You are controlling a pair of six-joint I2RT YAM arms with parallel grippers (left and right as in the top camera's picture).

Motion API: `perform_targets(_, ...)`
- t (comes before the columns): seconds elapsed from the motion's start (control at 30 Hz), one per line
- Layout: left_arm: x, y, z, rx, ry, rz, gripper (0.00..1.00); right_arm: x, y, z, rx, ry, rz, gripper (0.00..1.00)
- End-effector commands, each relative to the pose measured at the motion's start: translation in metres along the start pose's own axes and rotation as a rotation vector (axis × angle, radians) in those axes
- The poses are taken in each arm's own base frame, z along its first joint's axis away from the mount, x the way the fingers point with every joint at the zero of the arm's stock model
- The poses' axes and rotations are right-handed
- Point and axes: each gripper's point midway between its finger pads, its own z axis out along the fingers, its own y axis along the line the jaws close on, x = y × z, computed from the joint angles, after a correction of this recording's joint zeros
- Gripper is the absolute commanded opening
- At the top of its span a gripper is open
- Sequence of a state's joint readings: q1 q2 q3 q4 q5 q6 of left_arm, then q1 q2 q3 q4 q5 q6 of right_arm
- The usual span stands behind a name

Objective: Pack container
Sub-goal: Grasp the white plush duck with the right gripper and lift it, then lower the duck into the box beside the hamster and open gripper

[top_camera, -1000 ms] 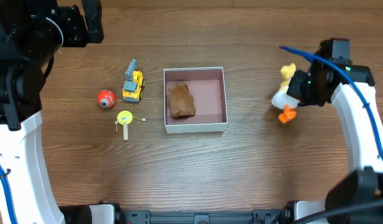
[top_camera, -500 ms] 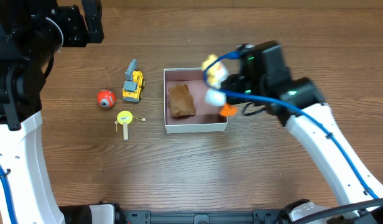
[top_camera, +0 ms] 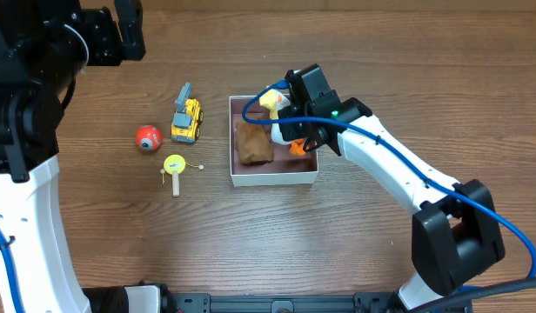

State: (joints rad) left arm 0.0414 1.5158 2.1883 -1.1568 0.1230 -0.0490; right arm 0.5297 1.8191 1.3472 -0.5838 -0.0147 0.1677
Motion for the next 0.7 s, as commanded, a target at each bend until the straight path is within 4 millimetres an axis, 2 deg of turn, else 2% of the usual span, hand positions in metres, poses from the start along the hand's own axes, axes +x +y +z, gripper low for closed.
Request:
perform_targets(0.0, -0.002, 0.002, -0.001, -0.006, -0.007, 0.018, 1.0, -0.02, -0.004, -0.008, 0.027, -0.072, -0.015, 0.36)
perform_targets(0.07, -0.002, 0.002, -0.001, -0.006, -0.007, 0.018, 1.0, -0.022, -0.003, -0.009, 0.026, -0.075, -0.015, 0.56)
perform_targets(0.2, -0.002, 0.002, -0.001, -0.007, -0.007, 0.018, 1.0, -0.028, -0.001, -0.019, 0.026, -0.075, -0.015, 0.56)
perform_targets(0.23, -0.002, 0.002, -0.001, -0.007, -0.007, 0.018, 1.0, -0.028, -0.001, -0.021, 0.027, -0.069, -0.014, 0.52)
perform_targets(0.37, -0.002, 0.002, -0.001, -0.006, -0.007, 0.018, 1.0, -0.018, -0.004, -0.022, 0.04, -0.028, -0.018, 0.56)
perform_targets(0.43, -0.002, 0.002, -0.001, -0.006, -0.007, 0.018, 1.0, -0.019, -0.008, -0.022, 0.06, -0.03, -0.018, 0.47)
perform_targets(0.53, -0.002, 0.002, -0.001, -0.006, -0.007, 0.018, 1.0, -0.021, -0.007, -0.022, 0.058, -0.041, -0.028, 0.45)
perform_targets(0.67, -0.002, 0.002, -0.001, -0.006, -0.007, 0.018, 1.0, -0.034, 0.006, -0.023, -0.008, -0.091, -0.03, 0.17)
